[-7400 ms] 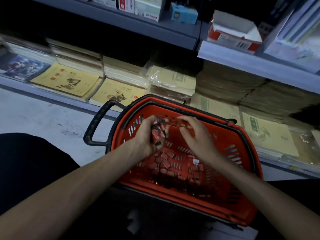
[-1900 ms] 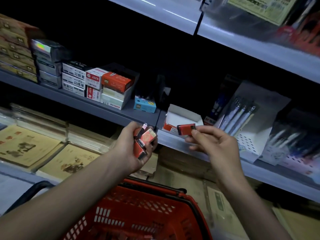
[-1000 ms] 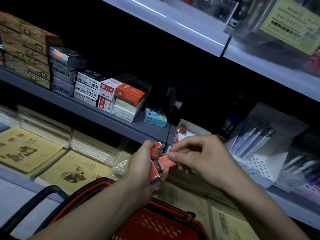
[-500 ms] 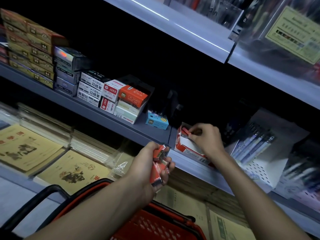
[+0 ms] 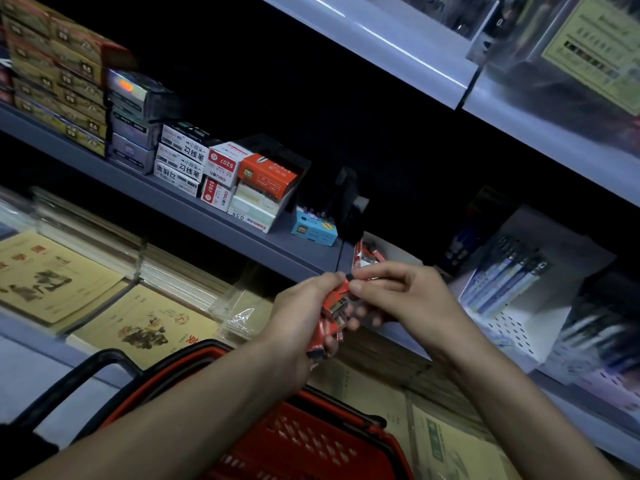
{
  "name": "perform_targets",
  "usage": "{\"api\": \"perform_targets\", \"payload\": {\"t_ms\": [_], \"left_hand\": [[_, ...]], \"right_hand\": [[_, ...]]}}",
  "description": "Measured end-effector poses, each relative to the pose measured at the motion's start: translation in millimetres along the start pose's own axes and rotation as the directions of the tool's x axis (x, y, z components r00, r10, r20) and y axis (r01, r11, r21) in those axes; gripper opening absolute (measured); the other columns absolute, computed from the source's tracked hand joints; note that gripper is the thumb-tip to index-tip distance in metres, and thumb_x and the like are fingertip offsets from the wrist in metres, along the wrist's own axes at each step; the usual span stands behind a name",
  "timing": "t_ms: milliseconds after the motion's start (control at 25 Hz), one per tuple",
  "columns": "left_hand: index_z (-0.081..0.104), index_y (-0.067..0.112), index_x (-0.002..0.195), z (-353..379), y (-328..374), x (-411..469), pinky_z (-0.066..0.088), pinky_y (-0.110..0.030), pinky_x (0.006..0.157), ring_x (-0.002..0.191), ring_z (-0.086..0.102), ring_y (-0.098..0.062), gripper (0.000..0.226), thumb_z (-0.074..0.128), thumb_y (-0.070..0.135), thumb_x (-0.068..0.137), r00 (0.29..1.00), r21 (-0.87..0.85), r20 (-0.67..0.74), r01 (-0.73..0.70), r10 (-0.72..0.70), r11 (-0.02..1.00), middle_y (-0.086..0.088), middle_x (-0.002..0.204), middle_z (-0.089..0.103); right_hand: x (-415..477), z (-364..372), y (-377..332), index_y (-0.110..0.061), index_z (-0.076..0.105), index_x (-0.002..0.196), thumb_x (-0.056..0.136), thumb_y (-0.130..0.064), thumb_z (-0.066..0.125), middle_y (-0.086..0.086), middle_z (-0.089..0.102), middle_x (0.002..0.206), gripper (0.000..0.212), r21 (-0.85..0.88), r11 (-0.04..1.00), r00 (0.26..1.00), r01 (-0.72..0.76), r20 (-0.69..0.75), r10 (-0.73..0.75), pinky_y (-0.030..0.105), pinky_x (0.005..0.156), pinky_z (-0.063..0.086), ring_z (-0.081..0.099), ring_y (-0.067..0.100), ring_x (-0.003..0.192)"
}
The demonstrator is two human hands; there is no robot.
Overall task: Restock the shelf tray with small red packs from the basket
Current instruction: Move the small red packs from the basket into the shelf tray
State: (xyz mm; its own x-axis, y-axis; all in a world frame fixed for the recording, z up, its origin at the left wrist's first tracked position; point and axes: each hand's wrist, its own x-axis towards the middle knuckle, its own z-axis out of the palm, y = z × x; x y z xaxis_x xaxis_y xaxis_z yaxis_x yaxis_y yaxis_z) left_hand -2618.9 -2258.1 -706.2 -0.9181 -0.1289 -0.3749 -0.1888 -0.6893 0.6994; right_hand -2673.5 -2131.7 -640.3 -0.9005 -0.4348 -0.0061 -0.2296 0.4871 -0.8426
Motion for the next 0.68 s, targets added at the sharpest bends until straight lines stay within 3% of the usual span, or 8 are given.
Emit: {"api": "perform_targets", "payload": {"t_ms": [120,240,320,400,480,600,680], "left_hand": [[0.075,0.015,0.105,4.6,-1.6,-5.9,0.032,-0.017,0.036,0.057,0.064,-0.015,0.030,0.066,0.042,0.097,0.998,0.055,0.039,-0.049,0.047,0.997,-0.009,0.078,0.074],[0.076,0.011,0.106,4.5,0.9,-6.2,0.033,-0.016,0.033,0.055,0.063,-0.017,0.042,0.057,0.049,0.101,0.995,-0.038,0.053,0.091,-0.089,0.995,-0.009,0.073,0.069],[0.077,0.009,0.104,1.1,3.5,-4.0,0.035,-0.014,0.035,0.057,0.064,-0.019,0.044,0.052,0.045,0.102,0.985,-0.115,0.049,0.170,-0.165,0.979,-0.010,0.071,0.066],[0.076,0.005,0.107,-2.1,6.7,-2.6,0.037,-0.015,0.036,0.060,0.063,-0.022,0.043,0.048,0.037,0.099,0.983,-0.164,0.051,0.182,-0.176,0.970,-0.012,0.070,0.065],[0.074,0.001,0.112,-2.0,11.1,-2.8,0.038,-0.016,0.035,0.060,0.063,-0.024,0.045,0.046,0.031,0.093,0.980,-0.188,0.073,0.195,-0.184,0.963,-0.014,0.072,0.065],[0.071,0.004,0.105,-1.8,15.4,-0.5,0.036,-0.016,0.033,0.060,0.063,-0.022,0.036,0.047,0.024,0.088,0.978,-0.178,0.091,0.204,-0.190,0.963,-0.013,0.078,0.063],[0.070,0.005,0.097,-3.1,14.2,2.2,0.035,-0.017,0.032,0.060,0.065,-0.021,0.025,0.050,0.020,0.091,0.981,-0.137,0.069,0.188,-0.180,0.973,-0.013,0.086,0.064]], "right_hand": [[-4.1,-4.4,0.9,0.001,0.073,0.106,0.084,-0.006,0.079,0.022,0.072,0.077,0.024,0.146,0.986,0.997,-0.077,-0.007,0.079,0.021,0.055,0.053,0.063,0.023,0.064],[-1.4,-21.2,-3.2,-0.004,0.075,0.099,0.082,0.003,0.078,0.018,0.075,0.077,0.019,0.167,0.984,0.984,-0.063,-0.154,0.089,0.024,0.064,0.059,0.066,0.022,0.064],[18.3,-40.1,1.4,-0.012,0.078,0.092,0.081,-0.001,0.080,0.011,0.078,0.078,0.015,-0.019,1.000,0.926,0.007,-0.378,-0.014,0.031,0.072,0.060,0.073,0.021,0.071],[46.5,-55.3,15.6,-0.018,0.079,0.093,0.081,-0.010,0.078,0.000,0.078,0.082,0.015,-0.383,0.924,0.842,-0.001,-0.499,-0.206,0.033,0.076,0.060,0.074,0.016,0.079],[70.3,-58.1,31.8,-0.020,0.079,0.097,0.082,-0.019,0.075,0.001,0.077,0.091,0.015,-0.665,0.745,0.828,-0.051,-0.445,-0.341,0.035,0.078,0.059,0.072,0.020,0.087],[89.2,-48.5,44.1,-0.026,0.078,0.083,0.084,-0.019,0.072,0.005,0.077,0.095,0.009,-0.806,0.567,0.927,-0.169,-0.326,-0.187,0.039,0.076,0.059,0.072,0.032,0.093],[92.7,-46.6,48.7,-0.029,0.077,0.079,0.085,-0.015,0.069,0.002,0.077,0.093,0.018,-0.823,0.548,0.954,-0.151,-0.266,-0.137,0.039,0.079,0.059,0.072,0.029,0.093]]}}
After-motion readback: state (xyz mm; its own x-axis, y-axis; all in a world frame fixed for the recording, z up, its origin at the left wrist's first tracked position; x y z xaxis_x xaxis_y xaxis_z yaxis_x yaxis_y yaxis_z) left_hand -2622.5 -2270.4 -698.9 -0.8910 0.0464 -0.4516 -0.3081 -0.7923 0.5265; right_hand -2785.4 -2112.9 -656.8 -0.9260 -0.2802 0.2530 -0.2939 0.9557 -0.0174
